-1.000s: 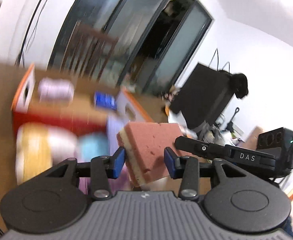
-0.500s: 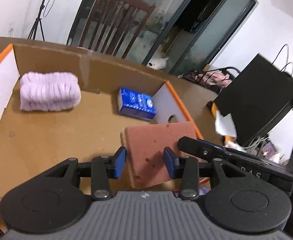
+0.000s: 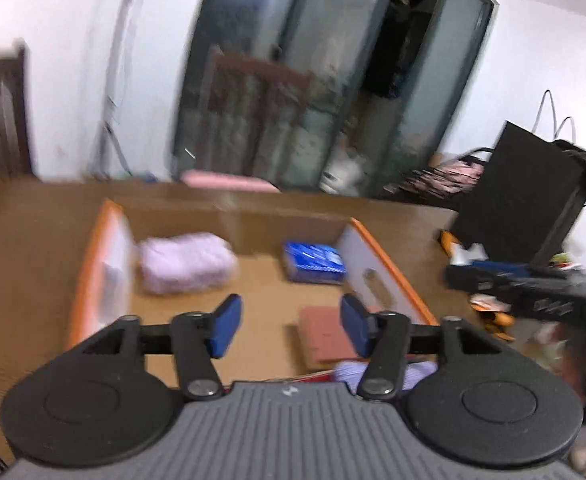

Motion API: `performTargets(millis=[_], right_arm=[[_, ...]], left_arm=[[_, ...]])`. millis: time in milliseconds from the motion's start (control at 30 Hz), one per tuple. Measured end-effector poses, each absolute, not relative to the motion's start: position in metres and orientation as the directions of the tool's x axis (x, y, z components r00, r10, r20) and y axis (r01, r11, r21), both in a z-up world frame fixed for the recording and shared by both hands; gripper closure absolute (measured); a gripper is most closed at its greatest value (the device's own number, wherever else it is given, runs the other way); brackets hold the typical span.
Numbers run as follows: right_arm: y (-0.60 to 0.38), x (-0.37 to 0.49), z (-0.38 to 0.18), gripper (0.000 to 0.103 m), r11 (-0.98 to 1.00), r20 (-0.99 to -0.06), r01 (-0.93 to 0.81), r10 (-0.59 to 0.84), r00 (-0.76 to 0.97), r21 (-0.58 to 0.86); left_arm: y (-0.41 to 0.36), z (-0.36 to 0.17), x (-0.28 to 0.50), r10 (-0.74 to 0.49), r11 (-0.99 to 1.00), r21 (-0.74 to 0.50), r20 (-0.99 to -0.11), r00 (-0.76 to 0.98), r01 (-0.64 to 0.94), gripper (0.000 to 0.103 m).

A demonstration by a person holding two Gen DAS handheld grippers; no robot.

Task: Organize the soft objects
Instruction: 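Carry the sponge into the box, release it, and withdraw both tools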

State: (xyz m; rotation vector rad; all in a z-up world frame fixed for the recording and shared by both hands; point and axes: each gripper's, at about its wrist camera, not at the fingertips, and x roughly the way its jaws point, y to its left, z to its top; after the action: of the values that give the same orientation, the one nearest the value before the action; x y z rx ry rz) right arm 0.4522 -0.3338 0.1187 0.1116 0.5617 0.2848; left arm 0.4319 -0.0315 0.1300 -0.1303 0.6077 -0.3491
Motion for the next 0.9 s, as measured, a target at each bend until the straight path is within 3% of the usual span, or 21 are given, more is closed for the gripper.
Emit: performTargets(millis=[67,167,233,333,433,600,900], right_arm=[[-0.336,0.432,0.131,0.035,0.949,-0.479,-0.258,0.314,0.820,0.180],[-0.335,0.390,0.135,0.025,0.935,-0.433,-0.308,0.355,0.828,0.177],[-0.331,0.356,0.128,0.020,0.923,-0.410,-0.353,0.384,0.827,0.151],[-0.323,0.314,0.105,0.017,0.910,-0.389,-0.398,0.411,0.825,0.117],[-0.311,0.291,0.075,0.017,0.911,-0.427,-0.407,0.394,0.814,0.063],[-0.292,0.281,0.039,0.017,0.911,-0.519,-0.410,0.333,0.788,-0.039],[-0.303,0.279,0.037,0.017,0.934,-0.462,-0.352,0.335,0.821,0.051]], left_arm=[[-0.021,0.138,0.397,-0.274,0.962,-0.140,-0.487,0.830,0.235,0.033],[-0.003,0.136,0.342,-0.212,0.977,-0.085,-0.391,0.896,0.195,0.017],[0.009,0.124,0.306,-0.192,0.981,-0.082,-0.349,0.917,0.174,0.015],[0.025,0.100,0.274,-0.214,0.974,-0.146,-0.361,0.908,0.171,0.002],[0.035,0.068,0.255,-0.262,0.963,-0.177,-0.419,0.869,0.205,0.002],[0.030,0.041,0.241,-0.212,0.976,-0.150,-0.463,0.861,0.159,0.002],[0.010,0.032,0.244,-0.270,0.959,-0.201,-0.449,0.852,0.198,0.002]])
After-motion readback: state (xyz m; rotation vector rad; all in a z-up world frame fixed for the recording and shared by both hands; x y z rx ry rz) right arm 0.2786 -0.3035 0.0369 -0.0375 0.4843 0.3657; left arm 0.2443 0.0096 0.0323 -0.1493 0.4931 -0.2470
